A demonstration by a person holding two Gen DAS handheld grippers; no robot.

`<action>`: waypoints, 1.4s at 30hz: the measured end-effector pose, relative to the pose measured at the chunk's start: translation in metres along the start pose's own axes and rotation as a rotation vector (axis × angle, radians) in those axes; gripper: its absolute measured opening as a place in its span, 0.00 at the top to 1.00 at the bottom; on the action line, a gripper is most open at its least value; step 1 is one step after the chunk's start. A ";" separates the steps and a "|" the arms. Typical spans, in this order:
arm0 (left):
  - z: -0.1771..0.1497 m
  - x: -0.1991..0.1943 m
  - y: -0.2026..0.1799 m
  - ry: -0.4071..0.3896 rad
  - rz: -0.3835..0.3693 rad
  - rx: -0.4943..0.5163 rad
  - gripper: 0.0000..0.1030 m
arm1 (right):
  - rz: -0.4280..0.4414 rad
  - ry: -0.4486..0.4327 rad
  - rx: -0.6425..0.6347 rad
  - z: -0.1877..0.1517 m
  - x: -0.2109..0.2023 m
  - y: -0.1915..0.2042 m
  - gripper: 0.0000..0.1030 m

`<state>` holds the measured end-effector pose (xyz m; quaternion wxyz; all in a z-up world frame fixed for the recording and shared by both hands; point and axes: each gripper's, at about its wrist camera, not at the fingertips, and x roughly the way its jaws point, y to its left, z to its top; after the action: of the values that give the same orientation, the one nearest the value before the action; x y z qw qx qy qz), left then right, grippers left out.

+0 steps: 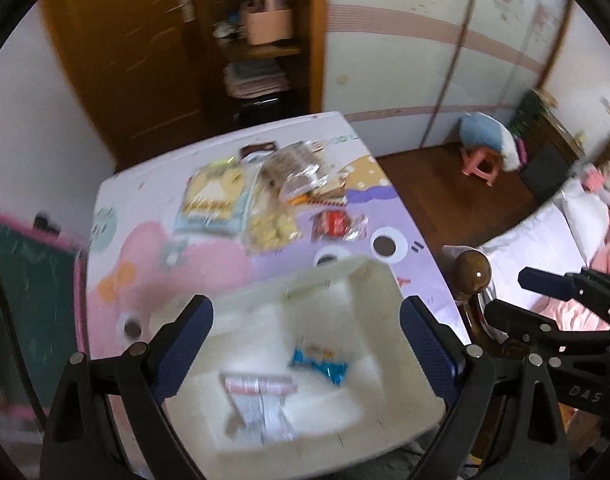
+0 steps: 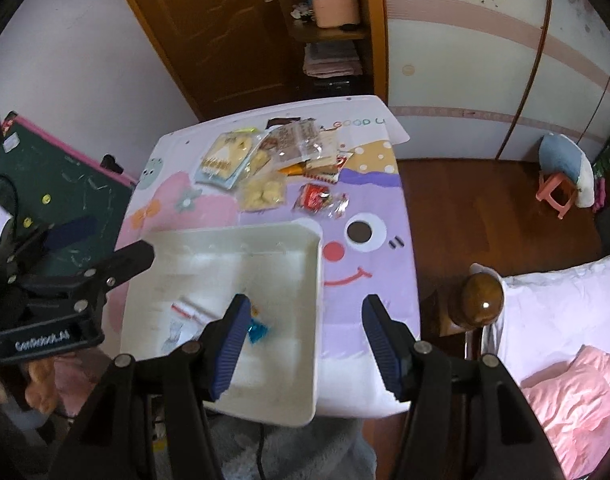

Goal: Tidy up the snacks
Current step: 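Move both grippers back toward the snack pile, then grasp the yellow puffed snack bag with the left gripper while the right grasps the red pastry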

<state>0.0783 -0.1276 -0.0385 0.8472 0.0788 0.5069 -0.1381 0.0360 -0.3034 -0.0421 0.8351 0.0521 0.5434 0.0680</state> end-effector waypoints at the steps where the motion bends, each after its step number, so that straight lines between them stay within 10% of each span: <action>1: 0.009 0.009 0.000 -0.004 -0.005 0.024 0.09 | -0.004 0.001 0.008 0.009 0.005 -0.002 0.43; 10: 0.080 0.126 0.023 0.065 -0.103 0.171 0.15 | -0.073 0.027 -0.024 0.080 0.074 -0.009 0.43; 21: 0.073 0.256 0.028 0.252 -0.110 0.408 0.22 | -0.047 0.059 -0.250 0.125 0.194 -0.024 0.43; 42: 0.083 0.315 0.061 0.431 -0.287 0.397 0.18 | 0.033 0.259 -0.406 0.114 0.284 0.011 0.33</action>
<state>0.3081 -0.1408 -0.2767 0.6605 0.1978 0.6434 -0.3326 0.2529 -0.2457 -0.2498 0.7505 -0.1170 0.6204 0.1955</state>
